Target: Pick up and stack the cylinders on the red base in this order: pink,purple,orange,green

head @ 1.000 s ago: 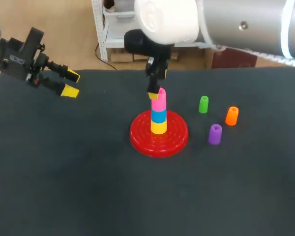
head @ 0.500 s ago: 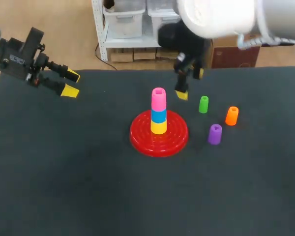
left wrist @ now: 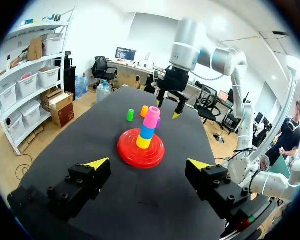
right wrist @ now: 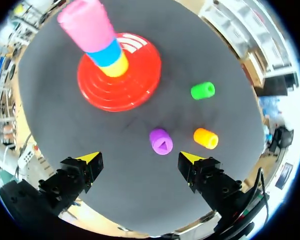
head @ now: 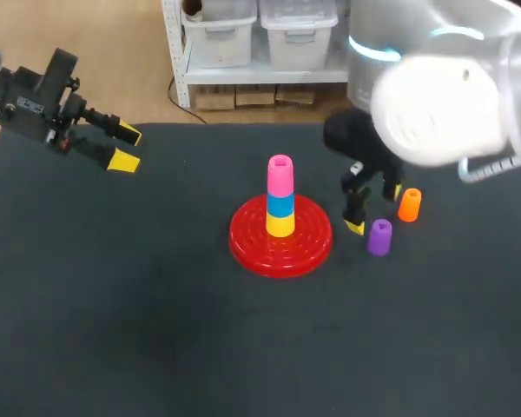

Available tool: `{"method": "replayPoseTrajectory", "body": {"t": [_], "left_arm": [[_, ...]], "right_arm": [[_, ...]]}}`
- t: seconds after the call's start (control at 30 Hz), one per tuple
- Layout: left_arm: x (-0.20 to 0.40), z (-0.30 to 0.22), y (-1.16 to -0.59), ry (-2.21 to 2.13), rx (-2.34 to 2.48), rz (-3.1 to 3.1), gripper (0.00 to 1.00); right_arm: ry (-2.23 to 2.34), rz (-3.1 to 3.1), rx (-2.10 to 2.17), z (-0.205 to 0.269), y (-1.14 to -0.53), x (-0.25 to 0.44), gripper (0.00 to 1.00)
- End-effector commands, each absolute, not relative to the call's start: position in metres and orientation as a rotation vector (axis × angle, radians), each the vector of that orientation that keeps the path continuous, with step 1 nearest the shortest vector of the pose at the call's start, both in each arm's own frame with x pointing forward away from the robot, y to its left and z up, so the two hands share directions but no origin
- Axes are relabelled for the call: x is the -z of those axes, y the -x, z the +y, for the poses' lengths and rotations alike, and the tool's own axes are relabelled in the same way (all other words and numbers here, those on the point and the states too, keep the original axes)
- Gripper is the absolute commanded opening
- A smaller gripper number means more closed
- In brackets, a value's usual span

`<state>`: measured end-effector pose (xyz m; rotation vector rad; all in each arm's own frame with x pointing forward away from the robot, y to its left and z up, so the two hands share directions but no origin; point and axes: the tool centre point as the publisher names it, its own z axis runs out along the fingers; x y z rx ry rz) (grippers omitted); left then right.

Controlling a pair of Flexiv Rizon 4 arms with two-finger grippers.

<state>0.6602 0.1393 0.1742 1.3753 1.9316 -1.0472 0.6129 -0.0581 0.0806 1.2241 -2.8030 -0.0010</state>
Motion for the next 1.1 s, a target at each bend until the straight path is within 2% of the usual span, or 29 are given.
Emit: {"method": "replayPoseTrajectory", "body": {"t": [0.03, 0.6, 1.1], "left_arm": [[-0.173, 0.140, -0.662, -1.380, 1.052, 1.928, 1.00], [-0.173, 0.140, -0.662, -1.380, 1.052, 1.928, 1.00], [-0.173, 0.140, -0.662, -1.380, 1.052, 1.928, 1.00]], "right_arm": [[-1.216, -2.892, 0.036, -0.065, -0.610, -0.068, 1.00], [-1.177, -2.836, 0.024, -0.077, -0.625, -0.043, 1.00], [-1.282, -2.933, 0.143, -0.075, -0.623, -0.055, 1.00]]}}
